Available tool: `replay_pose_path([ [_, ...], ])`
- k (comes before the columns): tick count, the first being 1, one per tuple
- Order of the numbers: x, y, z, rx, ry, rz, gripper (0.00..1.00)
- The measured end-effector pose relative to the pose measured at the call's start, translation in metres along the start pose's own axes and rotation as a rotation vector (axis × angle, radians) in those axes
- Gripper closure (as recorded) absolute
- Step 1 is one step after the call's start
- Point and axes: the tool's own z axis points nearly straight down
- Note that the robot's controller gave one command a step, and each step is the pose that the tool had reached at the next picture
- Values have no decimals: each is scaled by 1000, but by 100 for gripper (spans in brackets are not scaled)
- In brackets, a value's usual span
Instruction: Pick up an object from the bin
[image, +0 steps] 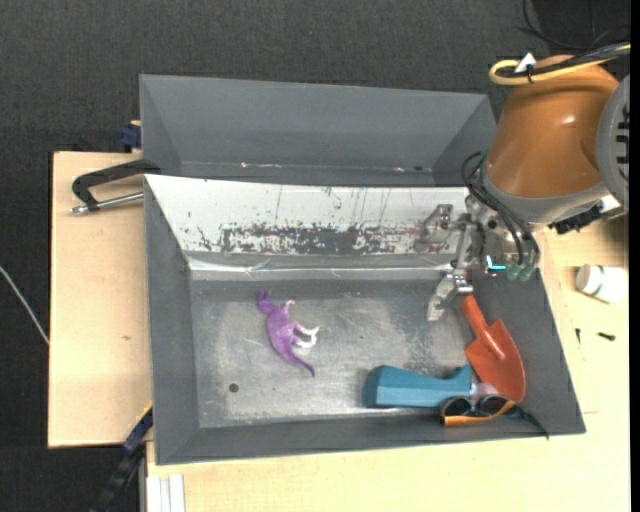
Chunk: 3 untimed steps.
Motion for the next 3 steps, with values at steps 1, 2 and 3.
replay_pose_path([
  [1, -2, 0, -4, 1, -8, -1, 0],
  [2, 15, 8, 43, 2, -13, -26, 0],
  [3, 38, -2, 71, -1, 4, -95, 0],
])
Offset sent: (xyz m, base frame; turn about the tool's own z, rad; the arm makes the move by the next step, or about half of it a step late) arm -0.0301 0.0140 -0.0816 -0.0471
